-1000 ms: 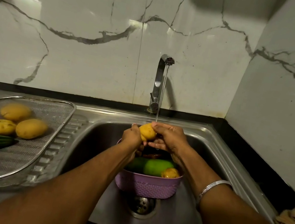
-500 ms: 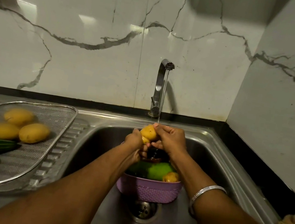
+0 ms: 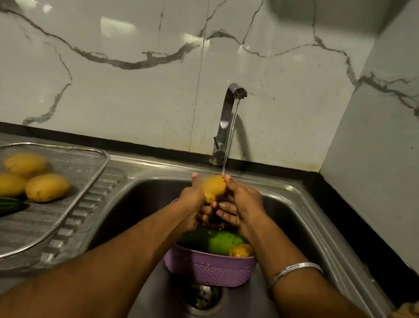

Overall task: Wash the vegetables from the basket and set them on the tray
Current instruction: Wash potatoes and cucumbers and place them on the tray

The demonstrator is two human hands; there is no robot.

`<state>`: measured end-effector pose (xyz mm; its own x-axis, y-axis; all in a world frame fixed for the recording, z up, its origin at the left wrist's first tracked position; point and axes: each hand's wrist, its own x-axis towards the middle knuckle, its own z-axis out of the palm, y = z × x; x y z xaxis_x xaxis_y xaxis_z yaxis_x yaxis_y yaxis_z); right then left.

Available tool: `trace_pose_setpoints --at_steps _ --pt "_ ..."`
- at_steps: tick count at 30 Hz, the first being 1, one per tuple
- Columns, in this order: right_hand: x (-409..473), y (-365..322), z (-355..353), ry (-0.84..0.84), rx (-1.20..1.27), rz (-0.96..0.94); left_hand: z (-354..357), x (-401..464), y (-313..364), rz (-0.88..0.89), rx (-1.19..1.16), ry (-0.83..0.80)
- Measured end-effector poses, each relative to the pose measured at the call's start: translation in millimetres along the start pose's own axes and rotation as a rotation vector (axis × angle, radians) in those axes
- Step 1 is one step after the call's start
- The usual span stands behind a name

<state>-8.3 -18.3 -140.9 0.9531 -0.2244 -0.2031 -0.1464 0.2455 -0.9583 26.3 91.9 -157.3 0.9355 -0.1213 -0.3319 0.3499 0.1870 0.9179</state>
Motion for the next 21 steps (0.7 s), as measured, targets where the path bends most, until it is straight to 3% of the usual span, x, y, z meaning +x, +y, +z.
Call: trace_pose_setpoints --at_steps 3,5,8,14,18,21 --pt "2.1 0.8 1.9 0.152 0.027 -0.062 6.7 -10.9 -0.9 0.030 0.045 -0.160" --pt "6.3 4.4 -0.2 0.193 -0.183 -0.213 9.6 -12.5 -2.7 0.039 0.087 -0.221" --pt "9.6 11.5 -0.6 0.151 -0.608 -0.470 11.6 -8.0 -6.0 0.100 0.142 -0.105" --pt "18.7 13.1 1.3 0.289 -0.799 -0.571 22.7 -3.8 -17.5 0.357 0.305 0.003" --pt "25.8 15.3 -0.8 0.050 -0.848 -0.457 11.3 5.5 -21.8 0.305 0.300 0.073" --pt "20.6 18.5 -4.7 -0.065 -1.184 -0.467 -2.0 5.6 -23.2 0.403 0.463 0.116"
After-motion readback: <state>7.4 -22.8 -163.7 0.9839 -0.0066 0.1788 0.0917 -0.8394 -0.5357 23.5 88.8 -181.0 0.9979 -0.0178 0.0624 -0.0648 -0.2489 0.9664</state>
